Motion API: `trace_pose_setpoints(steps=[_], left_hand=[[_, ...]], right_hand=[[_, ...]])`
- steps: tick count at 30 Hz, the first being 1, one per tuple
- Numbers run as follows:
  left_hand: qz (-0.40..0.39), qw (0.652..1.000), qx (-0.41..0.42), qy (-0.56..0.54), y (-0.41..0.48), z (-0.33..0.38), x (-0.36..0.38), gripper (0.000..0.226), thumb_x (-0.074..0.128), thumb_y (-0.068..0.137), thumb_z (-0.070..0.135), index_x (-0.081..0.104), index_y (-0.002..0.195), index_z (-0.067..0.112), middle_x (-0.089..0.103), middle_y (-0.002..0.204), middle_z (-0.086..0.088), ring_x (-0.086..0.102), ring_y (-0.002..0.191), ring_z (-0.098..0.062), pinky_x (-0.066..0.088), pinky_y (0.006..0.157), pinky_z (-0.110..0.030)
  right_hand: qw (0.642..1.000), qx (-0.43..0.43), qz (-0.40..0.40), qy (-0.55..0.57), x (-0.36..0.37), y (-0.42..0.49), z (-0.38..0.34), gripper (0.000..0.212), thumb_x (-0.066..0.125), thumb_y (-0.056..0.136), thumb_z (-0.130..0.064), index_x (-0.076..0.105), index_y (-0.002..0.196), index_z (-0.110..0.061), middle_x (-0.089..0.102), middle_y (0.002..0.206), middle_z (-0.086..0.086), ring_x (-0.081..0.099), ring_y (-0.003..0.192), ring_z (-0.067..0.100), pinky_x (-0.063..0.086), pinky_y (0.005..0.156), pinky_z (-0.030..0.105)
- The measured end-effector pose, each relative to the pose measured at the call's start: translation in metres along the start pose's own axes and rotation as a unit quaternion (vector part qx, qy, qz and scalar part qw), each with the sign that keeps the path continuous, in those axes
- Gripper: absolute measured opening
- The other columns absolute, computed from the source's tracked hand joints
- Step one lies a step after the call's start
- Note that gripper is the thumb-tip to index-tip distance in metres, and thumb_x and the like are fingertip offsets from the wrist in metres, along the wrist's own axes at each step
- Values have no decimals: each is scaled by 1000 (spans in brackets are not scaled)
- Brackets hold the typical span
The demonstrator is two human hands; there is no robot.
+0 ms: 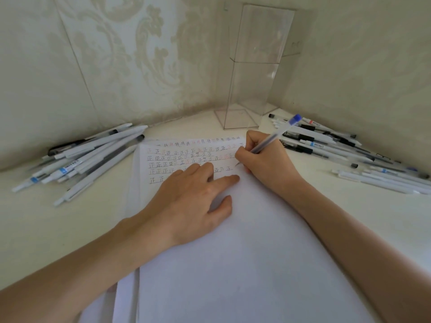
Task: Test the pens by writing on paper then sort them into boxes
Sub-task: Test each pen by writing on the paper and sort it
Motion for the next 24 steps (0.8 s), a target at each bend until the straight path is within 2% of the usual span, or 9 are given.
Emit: trace_pose_setpoints(steps=[7,11,15,19,24], left_hand=[[5,1000,2,5,0,0,1,72,2,73,57,31,138,44,27,85,9,21,76,-10,18,67,-25],[6,1000,2,1,0,0,1,71,3,74,57,31,137,44,28,86,9,22,76,-11,19,67,-25],[11,1000,3,-6,0,0,1,70,5,74,57,34,136,43,29,86,9,23,76,-10,19,67,-25],[12,1000,2,-8,0,0,1,70,5,74,57,33,137,43,29,86,10,22,76,-8,19,67,-25],[12,1000,4,-13,-1,0,1,70,5,75,57,33,137,42,29,85,10,23,76,-8,18,66,-25]], right_hand=[[1000,5,10,5,-3,0,0,23,57,80,-7,40,65,-10,46,48,2,35,39,4,28,42,17],[1000,8,-2,-12,-2,-1,-1,25,58,78,-8,38,64,-13,41,56,8,35,48,10,28,47,24],[1000,8,-1,3,-2,-2,-1,25,57,79,-6,38,63,-12,41,53,6,33,42,6,27,42,17],[1000,8,5,-6,-3,0,0,26,57,79,-6,37,64,-12,38,55,6,30,46,7,24,42,16],[1000,-3,-15,6,-2,-3,-3,23,58,83,-8,43,66,-9,48,48,0,37,40,3,31,42,15]])
Point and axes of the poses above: each hand's wrist, its own y-axis towards the middle knuckle, its own x-axis out of the palm, z = x × y, the point moved 2 cm from there along y, towards the middle knuckle
